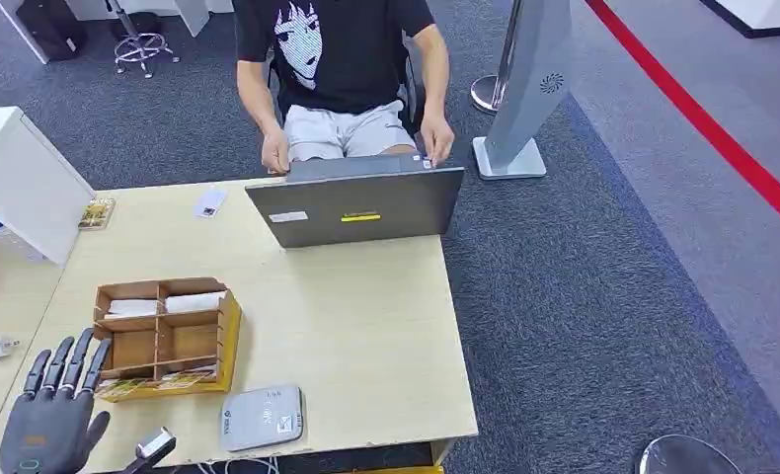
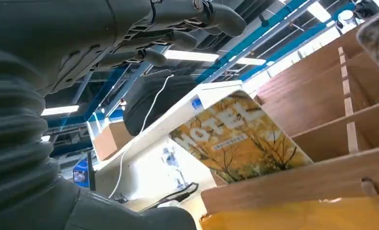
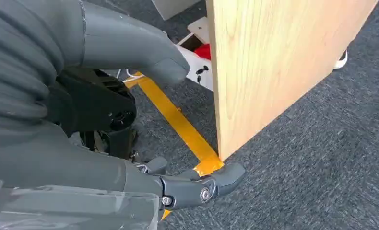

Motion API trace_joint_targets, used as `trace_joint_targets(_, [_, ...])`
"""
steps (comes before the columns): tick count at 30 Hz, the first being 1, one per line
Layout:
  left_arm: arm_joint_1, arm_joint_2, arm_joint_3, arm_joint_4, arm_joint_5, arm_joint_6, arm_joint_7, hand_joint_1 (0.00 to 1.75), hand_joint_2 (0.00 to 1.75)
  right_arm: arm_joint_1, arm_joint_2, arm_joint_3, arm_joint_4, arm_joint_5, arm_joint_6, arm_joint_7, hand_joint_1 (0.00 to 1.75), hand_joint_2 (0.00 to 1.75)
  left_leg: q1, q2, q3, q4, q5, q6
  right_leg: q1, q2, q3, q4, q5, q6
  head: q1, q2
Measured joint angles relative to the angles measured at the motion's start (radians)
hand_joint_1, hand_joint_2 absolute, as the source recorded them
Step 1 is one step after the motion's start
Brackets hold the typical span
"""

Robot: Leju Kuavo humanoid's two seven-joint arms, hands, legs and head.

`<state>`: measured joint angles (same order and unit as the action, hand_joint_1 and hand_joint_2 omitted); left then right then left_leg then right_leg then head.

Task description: Pass the card to the sensor for recognition and then transmit it.

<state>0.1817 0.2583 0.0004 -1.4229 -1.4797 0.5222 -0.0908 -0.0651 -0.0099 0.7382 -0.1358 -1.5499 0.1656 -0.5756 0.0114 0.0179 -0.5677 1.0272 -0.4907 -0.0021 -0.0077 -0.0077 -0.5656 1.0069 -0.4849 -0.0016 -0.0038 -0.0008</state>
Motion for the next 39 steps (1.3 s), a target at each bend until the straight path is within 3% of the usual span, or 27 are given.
trace_joint_targets(39, [-0.017, -0.001, -0.012, 0.041, -0.005, -0.016, -0.011, 0.00, 1.75, -0.003, 0.000, 0.020, 0.000, -0.015, -0.003, -0.002, 0.00, 1.75, 0.000, 0.000, 0.000, 0.000, 0.000, 0.000, 0.000, 0.000, 0.000, 0.000, 0.000, 0.000, 0.000, 0.000])
